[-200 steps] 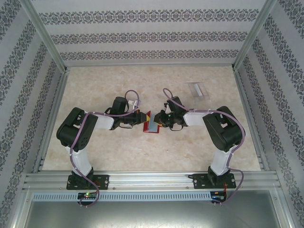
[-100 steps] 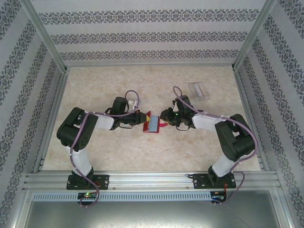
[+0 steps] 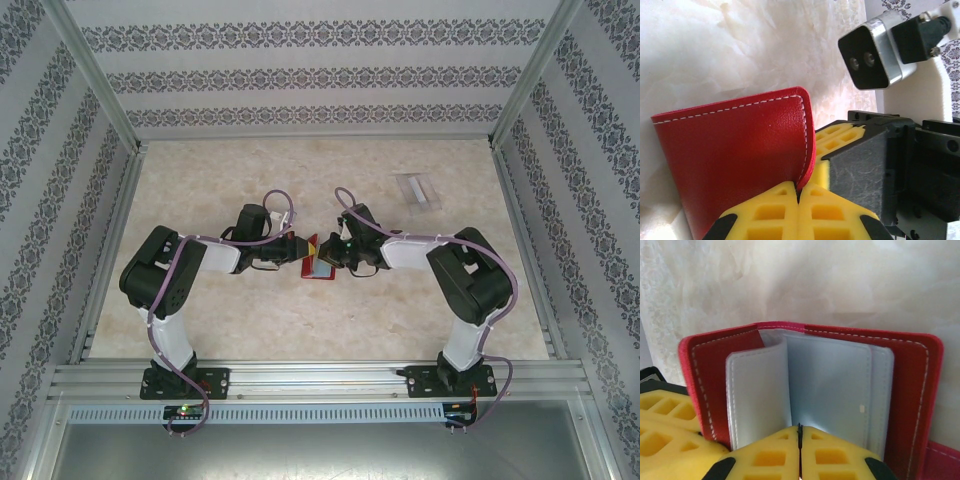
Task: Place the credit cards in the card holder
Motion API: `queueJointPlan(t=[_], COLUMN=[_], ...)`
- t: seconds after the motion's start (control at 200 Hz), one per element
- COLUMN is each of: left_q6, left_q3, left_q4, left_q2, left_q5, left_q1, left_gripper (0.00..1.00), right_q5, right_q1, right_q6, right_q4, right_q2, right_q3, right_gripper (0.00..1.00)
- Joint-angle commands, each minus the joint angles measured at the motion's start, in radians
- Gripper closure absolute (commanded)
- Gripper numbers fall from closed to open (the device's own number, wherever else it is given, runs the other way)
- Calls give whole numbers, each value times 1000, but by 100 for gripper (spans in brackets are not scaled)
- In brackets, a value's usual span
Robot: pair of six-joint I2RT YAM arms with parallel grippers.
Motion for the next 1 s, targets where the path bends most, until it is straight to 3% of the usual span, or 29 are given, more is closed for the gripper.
queueJointPlan(t=[0.0, 0.215, 0.525, 0.814, 0.994], left_q6=[16, 13, 10, 23, 20], left_q3=[-14, -11, -8, -3, -5], left_q4=[-23, -13, -14, -40, -36], left_q2=[18, 23, 16, 10, 11], left_q5=[-14, 3, 15, 17, 17], left_q1=[-9, -9, -9, -10, -10], left_gripper=[100, 100, 91, 98, 83], right_q5=[0, -7, -23, -28, -34], right_q1=[6, -2, -6, -6, -7], right_q6=[16, -9, -3, -5, -3], right_q4=[12, 14, 48, 52, 57], right_q2=[16, 31, 54, 55, 64], right_q3=[20, 24, 27, 27, 25], right_gripper=[91, 90, 91, 91, 92])
